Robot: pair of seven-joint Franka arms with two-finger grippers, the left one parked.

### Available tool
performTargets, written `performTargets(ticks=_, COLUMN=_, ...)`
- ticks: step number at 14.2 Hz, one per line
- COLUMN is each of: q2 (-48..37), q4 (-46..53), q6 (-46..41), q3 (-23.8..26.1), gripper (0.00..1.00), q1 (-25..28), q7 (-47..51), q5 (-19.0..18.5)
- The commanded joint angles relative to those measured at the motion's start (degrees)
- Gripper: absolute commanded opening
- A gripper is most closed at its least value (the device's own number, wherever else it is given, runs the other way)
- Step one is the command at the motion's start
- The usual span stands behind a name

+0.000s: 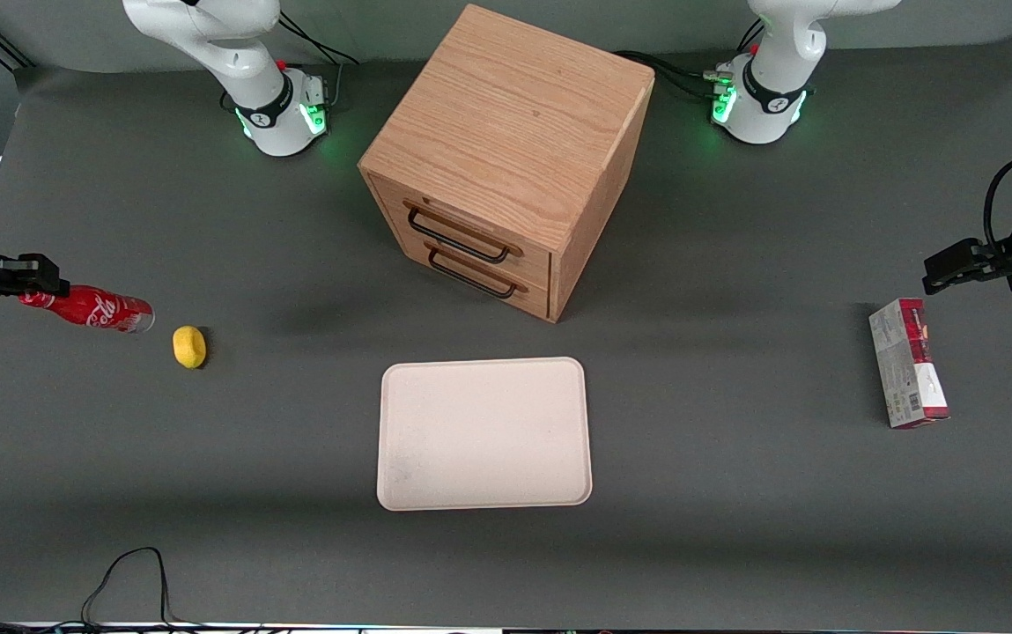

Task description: Place coke bottle on tray

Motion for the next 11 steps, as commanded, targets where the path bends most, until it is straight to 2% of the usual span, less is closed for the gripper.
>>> performTargets(ticks=1, q2=4.1, q4=4.9, q6=-1.8, q3=1.7, gripper=0.0, q1=0.8, q7=5.3, q5=0.0)
performTargets(ticks=5, q2=13.5, q4=14.4, q6=-1.5, q3=9.4, gripper=0.0, q1=0.8, q7=19.4, q5=-0.3)
performTargets(ticks=7, q2=18.5, q4=18.1, q6=1.4, q3=13.7, gripper=0.0, q1=1.5, q7=28.4, q5=-0.4)
performTargets(ticks=9, q2=21.2, q4=18.7, q6=6.8, q3=14.1, gripper=0.0, q1=5.2, q7=37.8, q5=-0.6)
performTargets(ticks=11, q2=24.3, q4=19.2, q6=11.8, q3=14.0, gripper=0.0, q1=8.9, q7=42.5, q5=-1.1)
